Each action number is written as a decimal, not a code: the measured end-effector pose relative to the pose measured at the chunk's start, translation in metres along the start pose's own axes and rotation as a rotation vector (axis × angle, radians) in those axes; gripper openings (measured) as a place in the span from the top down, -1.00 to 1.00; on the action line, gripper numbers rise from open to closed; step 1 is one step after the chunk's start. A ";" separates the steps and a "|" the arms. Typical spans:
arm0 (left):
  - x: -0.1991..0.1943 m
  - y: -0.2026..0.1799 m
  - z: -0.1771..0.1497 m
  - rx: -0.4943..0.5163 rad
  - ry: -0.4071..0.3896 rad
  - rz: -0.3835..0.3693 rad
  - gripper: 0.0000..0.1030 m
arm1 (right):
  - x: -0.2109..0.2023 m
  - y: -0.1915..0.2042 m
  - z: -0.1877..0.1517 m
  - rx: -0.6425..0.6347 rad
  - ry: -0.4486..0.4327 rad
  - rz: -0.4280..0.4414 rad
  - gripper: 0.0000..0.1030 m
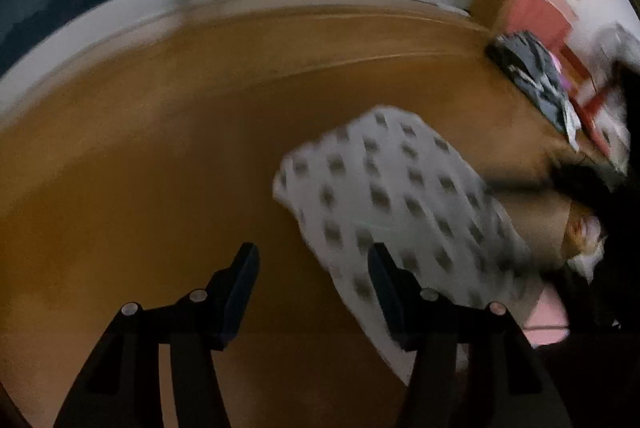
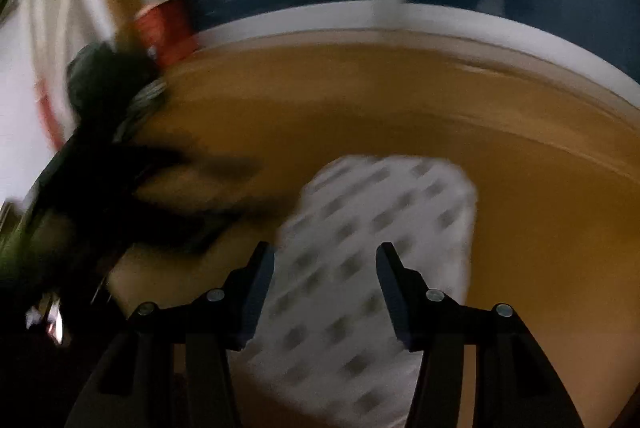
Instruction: Fold clothes
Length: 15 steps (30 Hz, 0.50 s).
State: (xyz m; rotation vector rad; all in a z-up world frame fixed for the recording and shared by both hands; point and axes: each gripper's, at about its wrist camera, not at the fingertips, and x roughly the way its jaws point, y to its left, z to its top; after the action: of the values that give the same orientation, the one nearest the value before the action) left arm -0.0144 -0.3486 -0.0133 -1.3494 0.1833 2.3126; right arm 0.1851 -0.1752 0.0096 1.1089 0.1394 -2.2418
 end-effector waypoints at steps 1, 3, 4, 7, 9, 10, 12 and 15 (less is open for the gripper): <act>0.009 0.001 0.016 0.044 0.019 -0.014 -0.05 | -0.002 0.013 -0.007 -0.036 0.007 0.013 -0.03; 0.030 -0.003 0.041 0.127 0.067 -0.048 -0.05 | 0.005 0.036 -0.015 -0.109 0.024 0.007 -0.03; 0.042 -0.007 0.051 0.165 0.093 -0.066 -0.05 | 0.010 0.048 -0.018 -0.150 0.039 -0.014 -0.03; 0.060 -0.019 0.068 0.232 0.106 -0.082 -0.09 | 0.030 0.071 -0.024 -0.255 0.075 -0.052 -0.03; 0.064 -0.021 0.069 0.241 0.109 -0.072 -0.10 | 0.049 0.077 -0.026 -0.285 0.109 -0.133 0.10; 0.067 -0.021 0.071 0.244 0.111 -0.062 -0.11 | 0.056 0.075 -0.027 -0.284 0.120 -0.187 0.25; 0.066 -0.019 0.071 0.244 0.112 -0.052 -0.12 | 0.059 0.070 -0.028 -0.264 0.116 -0.260 0.34; 0.067 -0.014 0.072 0.220 0.128 -0.066 -0.14 | 0.055 0.062 -0.028 -0.241 0.095 -0.300 0.31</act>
State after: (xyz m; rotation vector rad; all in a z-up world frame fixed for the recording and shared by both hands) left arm -0.0930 -0.2913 -0.0323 -1.3694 0.4146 2.0840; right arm 0.2154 -0.2419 -0.0393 1.1209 0.6361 -2.3513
